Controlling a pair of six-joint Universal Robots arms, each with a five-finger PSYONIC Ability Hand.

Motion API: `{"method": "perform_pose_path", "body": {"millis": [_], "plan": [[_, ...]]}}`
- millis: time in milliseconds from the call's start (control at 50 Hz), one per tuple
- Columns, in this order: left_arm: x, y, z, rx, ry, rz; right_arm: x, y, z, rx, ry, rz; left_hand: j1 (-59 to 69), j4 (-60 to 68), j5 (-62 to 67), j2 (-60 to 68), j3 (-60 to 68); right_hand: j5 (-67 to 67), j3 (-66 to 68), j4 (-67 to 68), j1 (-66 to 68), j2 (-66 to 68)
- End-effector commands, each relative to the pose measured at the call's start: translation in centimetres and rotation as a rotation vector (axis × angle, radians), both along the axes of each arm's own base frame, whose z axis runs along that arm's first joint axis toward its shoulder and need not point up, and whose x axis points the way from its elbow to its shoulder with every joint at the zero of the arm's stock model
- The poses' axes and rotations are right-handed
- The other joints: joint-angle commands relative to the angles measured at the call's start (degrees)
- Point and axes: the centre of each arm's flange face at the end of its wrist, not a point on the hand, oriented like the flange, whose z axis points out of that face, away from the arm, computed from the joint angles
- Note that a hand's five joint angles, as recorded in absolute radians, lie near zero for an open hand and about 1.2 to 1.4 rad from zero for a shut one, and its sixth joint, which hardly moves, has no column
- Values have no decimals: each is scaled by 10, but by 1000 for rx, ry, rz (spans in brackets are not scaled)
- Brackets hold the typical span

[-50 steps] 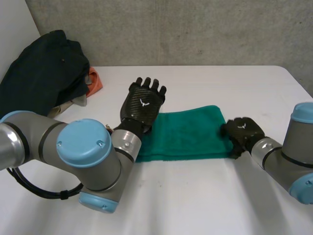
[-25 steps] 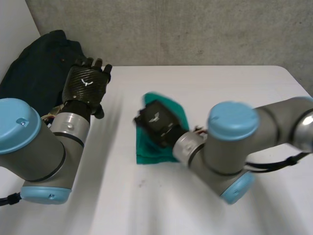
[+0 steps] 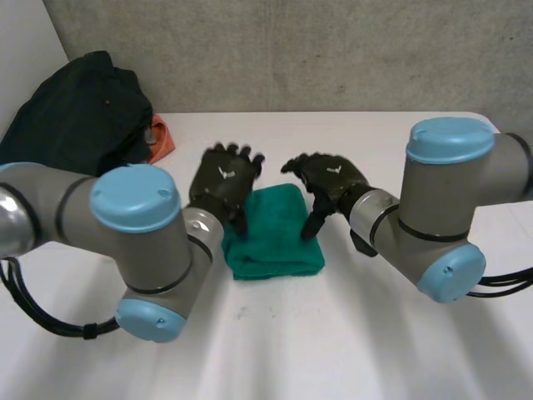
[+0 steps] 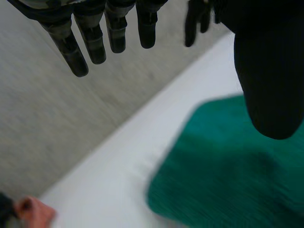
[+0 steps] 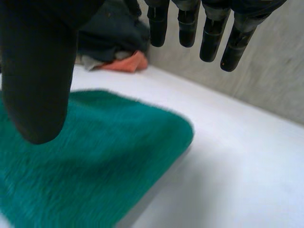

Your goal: Fold the laundry.

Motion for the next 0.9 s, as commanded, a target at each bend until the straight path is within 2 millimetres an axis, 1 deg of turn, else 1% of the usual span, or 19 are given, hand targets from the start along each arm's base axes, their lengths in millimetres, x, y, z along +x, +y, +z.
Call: {"method": "perform_pose_path", "body": {"millis": [20, 80, 160, 180, 280, 340, 360, 380, 420, 440, 460, 500, 520, 580, 660, 680, 740, 760, 900], "plan": [[10, 5, -37, 166, -110, 14, 8, -7, -37, 110, 86, 25, 1, -4, -13, -2, -6, -35, -21, -33, -13, -24], [12, 5, -42, 195, -129, 14, 8, -9, -48, 127, 129, 28, 3, -2, -12, -1, -4, -35, -21, -33, -13, -24], [12, 1, -38, 184, -136, 17, 7, -10, -44, 83, 170, 25, 3, -2, -12, -1, -4, -35, -21, -33, -13, -24], [13, 0, -35, 180, -138, 18, 8, -9, -41, 73, 173, 25, 3, -2, -12, -1, -4, -35, -21, -33, -13, -24], [11, -2, -22, 161, -132, -8, 4, -3, -6, 25, 129, 15, 1, -4, -13, -2, -6, -35, -21, -33, -13, -24], [12, -4, 15, 98, -63, -56, -4, 1, 4, 33, 85, -15, 1, -4, -13, -2, -6, -35, -21, -33, -13, -24], [14, -5, 26, 78, -43, -67, -10, 3, 9, 32, 39, -45, 1, -4, -13, -2, -6, -35, -21, -33, -13, -24], [17, -5, 45, 44, -11, -96, -15, 1, 11, 31, 12, -67, 1, -4, -13, -2, -6, -35, -21, -33, -13, -24], [19, -4, 60, 19, 15, -135, -30, -6, 12, 36, -37, -126, 1, -4, -13, -2, -6, -35, -21, -33, -13, -24], [20, -3, 67, 6, 26, -161, -43, -10, 8, 48, -74, -174, 1, -4, -13, -2, -6, -35, -21, -33, -13, -24], [21, 1, 77, -6, 44, -211, -48, -11, 7, 53, -90, -191, 1, -4, -13, -2, -6, -35, -21, -33, -13, -24], [21, 6, 84, -2, 57, -272, -58, -12, 2, 69, -103, -222, 1, -4, -13, -2, -6, -35, -21, -33, -13, -24], [21, 9, 85, 6, 61, -302, -64, -11, -6, 102, -108, -235, 1, -4, -13, -2, -6, -35, -21, -33, -13, -24], [26, 17, 92, 49, 82, -402, -67, -5, -16, 139, -107, -236, 1, -4, -13, -2, -6, -35, -21, -33, -13, -24], [31, 23, 93, 116, 102, -468, -62, 4, -29, 180, -99, -200, 8, 3, -6, 4, 1, -35, -21, -33, -13, -24], [31, 24, 92, 129, 104, -483, -58, 6, -38, 196, -98, -177, 10, 5, -5, 6, 2, -35, -21, -33, -13, -24], [31, 25, 92, 129, 103, -486, -47, 13, -49, 222, -100, -127, 11, 7, -3, 8, 4, -35, -21, -33, -13, -24], [32, 25, 92, 127, 102, -485, -38, 17, -54, 232, -106, -96, 10, 5, -5, 6, 2, -35, -21, -33, -13, -24], [31, 26, 92, 128, 102, -488, -16, 25, -67, 239, -107, -36, 10, 5, -5, 6, 2, -35, -21, -33, -13, -24]]}}
